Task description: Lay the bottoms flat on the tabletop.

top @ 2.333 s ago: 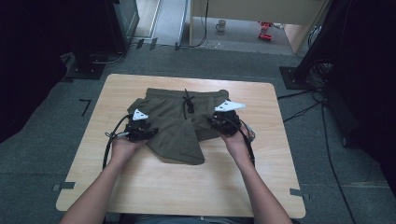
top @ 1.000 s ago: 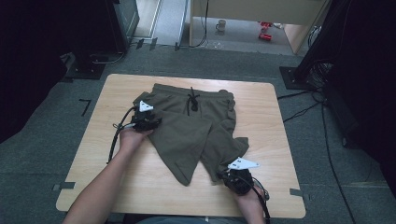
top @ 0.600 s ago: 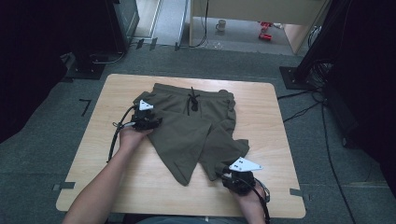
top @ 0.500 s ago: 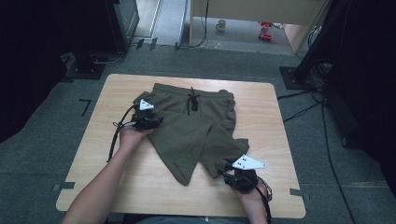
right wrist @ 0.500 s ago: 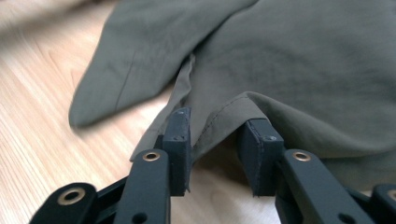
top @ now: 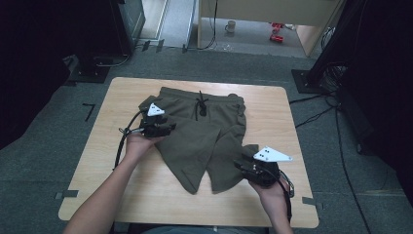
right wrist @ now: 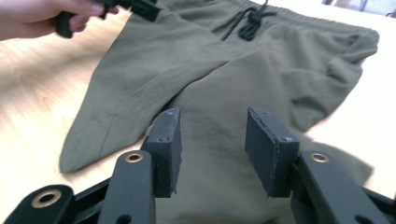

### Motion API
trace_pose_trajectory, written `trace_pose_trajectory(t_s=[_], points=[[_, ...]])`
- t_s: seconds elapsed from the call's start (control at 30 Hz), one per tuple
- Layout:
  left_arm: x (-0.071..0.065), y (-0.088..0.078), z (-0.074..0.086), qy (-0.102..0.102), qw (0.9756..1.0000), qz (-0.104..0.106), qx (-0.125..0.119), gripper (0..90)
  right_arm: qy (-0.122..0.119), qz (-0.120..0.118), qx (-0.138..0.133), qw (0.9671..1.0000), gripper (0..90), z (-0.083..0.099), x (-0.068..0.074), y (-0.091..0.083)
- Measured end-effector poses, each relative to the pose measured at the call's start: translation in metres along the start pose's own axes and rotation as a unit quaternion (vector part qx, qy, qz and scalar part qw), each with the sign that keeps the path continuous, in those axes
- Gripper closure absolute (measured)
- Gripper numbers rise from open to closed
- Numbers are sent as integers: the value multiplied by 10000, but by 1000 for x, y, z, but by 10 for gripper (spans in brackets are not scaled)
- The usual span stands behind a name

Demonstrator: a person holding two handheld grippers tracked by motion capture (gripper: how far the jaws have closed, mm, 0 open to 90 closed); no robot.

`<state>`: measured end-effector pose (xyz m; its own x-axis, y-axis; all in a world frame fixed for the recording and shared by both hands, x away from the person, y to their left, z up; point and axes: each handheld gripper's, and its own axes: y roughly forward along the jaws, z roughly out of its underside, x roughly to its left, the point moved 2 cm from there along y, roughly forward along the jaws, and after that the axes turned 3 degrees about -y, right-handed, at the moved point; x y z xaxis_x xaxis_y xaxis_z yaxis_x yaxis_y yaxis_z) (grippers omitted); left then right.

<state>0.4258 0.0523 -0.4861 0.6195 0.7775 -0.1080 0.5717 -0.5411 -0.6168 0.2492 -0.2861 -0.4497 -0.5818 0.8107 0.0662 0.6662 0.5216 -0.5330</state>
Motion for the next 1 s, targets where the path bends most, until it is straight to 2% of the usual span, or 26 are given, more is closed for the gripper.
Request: trace_pose_trajectory(t_s=[0.1,0.27,0.43,0.5,0.57,0.73,0.83,0.93,1.0], points=[[-6,-2,-1,60,10000,53,0,494,-17,104,73,9999,548,-2,-10,2],[-25,-5,-3,147,9995,284,-7,485,121,104,256,9995,541,1,-28,20],[-37,-4,-3,247,9989,390,4,481,143,58,291,9995,532,-1,-34,37],[-46,-3,-2,284,9984,493,8,478,126,41,317,9994,520,-3,-36,43],[-49,-3,-2,296,9982,525,1,475,82,71,332,9994,509,-6,-39,49],[-68,-1,-1,387,9967,716,-41,475,139,87,297,9994,511,-10,-49,61],[-76,3,0,340,9956,874,-51,475,320,5,243,9992,621,-5,-53,67],[-83,5,1,427,9950,902,-25,475,261,16,506,9984,671,6,-54,76],[-88,5,3,458,9946,932,10,475,410,-74,605,9973,698,10,-57,81]])
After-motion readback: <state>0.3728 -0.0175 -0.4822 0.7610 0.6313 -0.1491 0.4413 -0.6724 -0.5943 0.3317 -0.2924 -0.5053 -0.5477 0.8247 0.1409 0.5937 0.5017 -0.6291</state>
